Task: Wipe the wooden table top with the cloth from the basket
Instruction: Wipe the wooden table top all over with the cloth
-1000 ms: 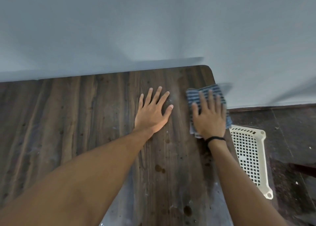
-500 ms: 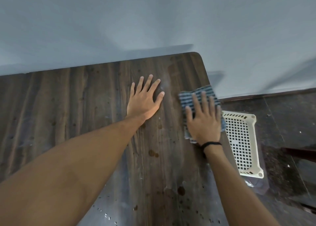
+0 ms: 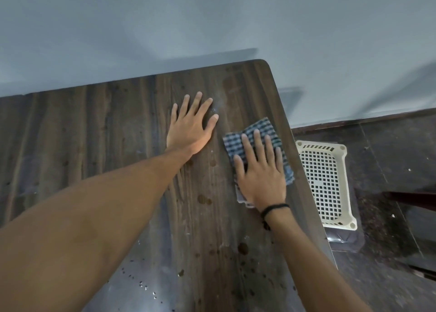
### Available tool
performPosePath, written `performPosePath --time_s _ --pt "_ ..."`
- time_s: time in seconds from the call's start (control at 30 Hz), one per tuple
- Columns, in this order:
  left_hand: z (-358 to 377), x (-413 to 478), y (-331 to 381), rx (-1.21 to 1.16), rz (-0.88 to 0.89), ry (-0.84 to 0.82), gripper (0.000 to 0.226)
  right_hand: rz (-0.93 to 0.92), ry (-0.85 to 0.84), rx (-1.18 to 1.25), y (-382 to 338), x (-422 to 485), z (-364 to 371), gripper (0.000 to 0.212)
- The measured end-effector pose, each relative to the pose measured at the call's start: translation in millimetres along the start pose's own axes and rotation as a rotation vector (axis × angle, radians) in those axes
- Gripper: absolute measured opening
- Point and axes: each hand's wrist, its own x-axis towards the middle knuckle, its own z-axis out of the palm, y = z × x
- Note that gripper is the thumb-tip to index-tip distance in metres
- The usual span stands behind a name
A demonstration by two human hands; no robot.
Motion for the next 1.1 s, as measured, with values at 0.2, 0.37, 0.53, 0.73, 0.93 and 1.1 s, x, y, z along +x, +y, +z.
performPosePath --time_s 0.2,0.37,0.53,0.73,0.93,1.1 --pt "2 0 -2 0.013 0.0 -0.002 0.06 0.252 -0.029 0.026 11 72 -11 0.063" --pt "5 2 -1 0.017 0.0 0.001 0.06 -0.008 -0.075 0.0 34 99 -16 0.062" --pt "4 3 -4 0.021 -0.005 0.003 0.061 0.064 -0.069 0.027 -1 150 -12 0.065" --pt "4 4 -1 0.024 -0.005 0.004 0.06 0.11 -0.056 0.029 17 176 -17 0.063" --pt "3 3 -1 0.016 -0.004 0.003 0.062 -0.103 -0.076 0.026 -21 195 -2 0.063" --pt "4 5 -3 0.017 -0.002 0.01 0.061 0.198 -0.069 0.089 -19 238 -13 0.063"
